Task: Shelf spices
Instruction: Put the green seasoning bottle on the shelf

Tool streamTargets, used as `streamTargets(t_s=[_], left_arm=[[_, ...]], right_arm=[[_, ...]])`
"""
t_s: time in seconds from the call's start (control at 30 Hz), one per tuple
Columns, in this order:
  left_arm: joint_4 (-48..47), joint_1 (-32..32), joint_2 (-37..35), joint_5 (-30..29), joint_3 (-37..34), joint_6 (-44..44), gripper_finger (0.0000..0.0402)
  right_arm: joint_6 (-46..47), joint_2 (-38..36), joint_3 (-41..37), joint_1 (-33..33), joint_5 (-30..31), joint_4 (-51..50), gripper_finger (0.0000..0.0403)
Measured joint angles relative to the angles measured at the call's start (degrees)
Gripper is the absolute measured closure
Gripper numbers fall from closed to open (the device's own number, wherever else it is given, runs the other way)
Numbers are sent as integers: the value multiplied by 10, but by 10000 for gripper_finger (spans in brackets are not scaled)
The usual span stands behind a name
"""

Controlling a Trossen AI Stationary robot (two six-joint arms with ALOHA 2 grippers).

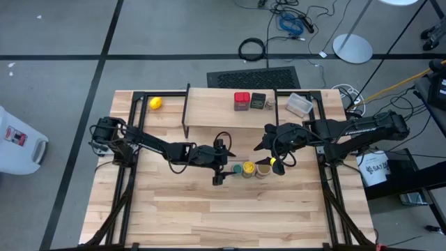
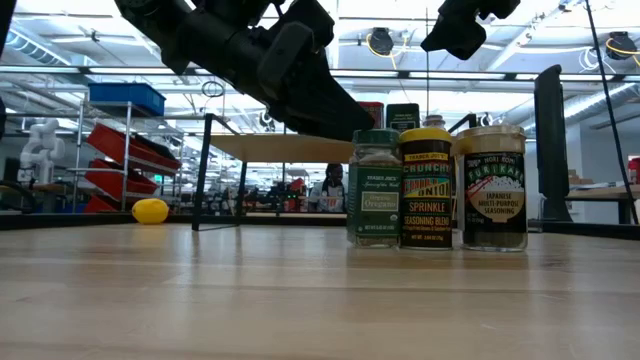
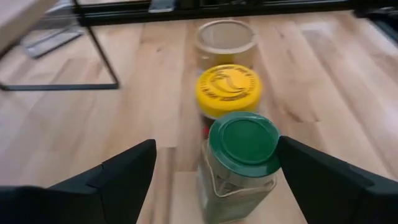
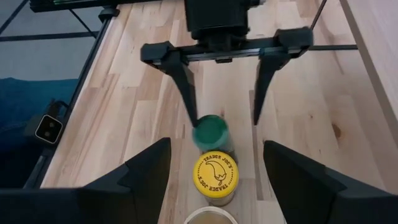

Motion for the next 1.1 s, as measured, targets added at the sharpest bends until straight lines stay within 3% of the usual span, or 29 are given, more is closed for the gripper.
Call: streamTargets(t_s=[0.47,0.83,1.1], left_arm=[[16,15,8,-1,0,0,56],[-68,23,-39,0,-1,-14,56],[-67,14,-29,6,-2,7,56]], right_arm=[[2,0,0,0,0,2,161],[1,0,0,0,0,-4,161],[-1,0,0,0,0,-3,161]])
